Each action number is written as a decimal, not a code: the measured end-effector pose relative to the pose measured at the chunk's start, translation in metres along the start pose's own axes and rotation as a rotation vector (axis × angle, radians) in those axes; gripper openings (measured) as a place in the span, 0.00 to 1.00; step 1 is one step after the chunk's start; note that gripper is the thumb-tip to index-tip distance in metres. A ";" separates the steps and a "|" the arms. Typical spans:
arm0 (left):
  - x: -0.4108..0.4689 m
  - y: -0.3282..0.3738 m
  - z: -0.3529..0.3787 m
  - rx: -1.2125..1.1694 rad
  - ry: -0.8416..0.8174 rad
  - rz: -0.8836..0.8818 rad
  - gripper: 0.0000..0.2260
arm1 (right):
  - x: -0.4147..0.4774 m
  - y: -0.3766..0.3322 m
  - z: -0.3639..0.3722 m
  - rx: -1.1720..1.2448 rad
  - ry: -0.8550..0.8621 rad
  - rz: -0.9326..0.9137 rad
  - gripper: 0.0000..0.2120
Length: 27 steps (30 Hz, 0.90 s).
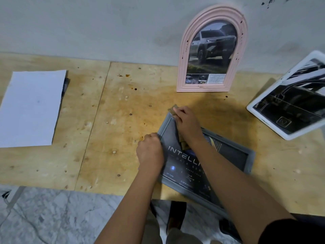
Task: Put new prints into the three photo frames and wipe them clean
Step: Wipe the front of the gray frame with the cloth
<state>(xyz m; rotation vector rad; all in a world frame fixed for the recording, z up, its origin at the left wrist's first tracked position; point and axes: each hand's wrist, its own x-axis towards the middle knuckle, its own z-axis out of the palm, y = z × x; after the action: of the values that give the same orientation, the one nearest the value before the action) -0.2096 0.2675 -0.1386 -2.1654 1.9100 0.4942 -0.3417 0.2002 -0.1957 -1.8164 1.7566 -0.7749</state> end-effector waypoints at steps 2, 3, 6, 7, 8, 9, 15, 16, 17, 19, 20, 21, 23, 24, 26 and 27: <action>-0.001 0.000 0.000 0.033 0.005 0.018 0.12 | -0.010 0.007 -0.008 0.038 0.037 0.034 0.12; -0.001 0.000 -0.001 0.047 0.004 0.025 0.12 | -0.015 0.010 -0.012 0.029 0.048 0.034 0.13; 0.000 -0.001 -0.001 0.104 -0.005 0.037 0.12 | -0.030 0.020 -0.026 -0.010 0.074 0.021 0.14; 0.000 -0.001 -0.001 0.129 -0.006 0.044 0.12 | -0.034 0.024 -0.031 -0.021 0.083 0.024 0.14; 0.000 -0.001 -0.001 0.155 -0.007 0.057 0.12 | -0.039 0.028 -0.035 -0.029 0.091 0.030 0.14; -0.001 0.000 -0.002 0.179 -0.006 0.069 0.12 | -0.044 0.033 -0.040 -0.029 0.098 0.045 0.14; -0.005 -0.001 0.002 0.236 -0.013 0.057 0.11 | -0.075 0.062 -0.068 -0.091 0.150 0.158 0.13; -0.005 -0.001 0.003 0.232 -0.012 0.050 0.11 | -0.079 0.066 -0.073 -0.107 0.163 0.172 0.13; -0.006 -0.001 0.004 0.227 -0.009 0.048 0.11 | -0.084 0.069 -0.077 -0.127 0.176 0.181 0.13; -0.007 0.000 0.005 0.220 0.000 0.056 0.11 | -0.093 0.075 -0.086 -0.168 0.194 0.202 0.13; -0.007 0.000 0.005 0.207 0.000 0.057 0.12 | -0.098 0.078 -0.091 -0.188 0.202 0.213 0.13; -0.007 0.000 0.006 0.186 0.001 0.051 0.12 | -0.103 0.080 -0.096 -0.202 0.210 0.225 0.13; -0.005 -0.001 0.008 0.149 0.005 0.029 0.11 | -0.112 0.086 -0.106 -0.225 0.225 0.263 0.13; -0.005 -0.002 0.009 0.142 0.008 0.023 0.11 | -0.116 0.090 -0.111 -0.244 0.230 0.280 0.13; -0.004 -0.002 0.011 0.136 0.001 0.022 0.11 | -0.124 0.095 -0.119 -0.280 0.247 0.327 0.14; -0.005 -0.003 0.011 0.134 -0.004 0.020 0.11 | -0.127 0.096 -0.122 -0.290 0.256 0.359 0.14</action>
<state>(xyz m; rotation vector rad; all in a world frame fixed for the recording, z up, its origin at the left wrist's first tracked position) -0.2087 0.2764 -0.1474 -2.0614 1.9069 0.3629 -0.4971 0.3271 -0.1825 -1.5508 2.3836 -0.6537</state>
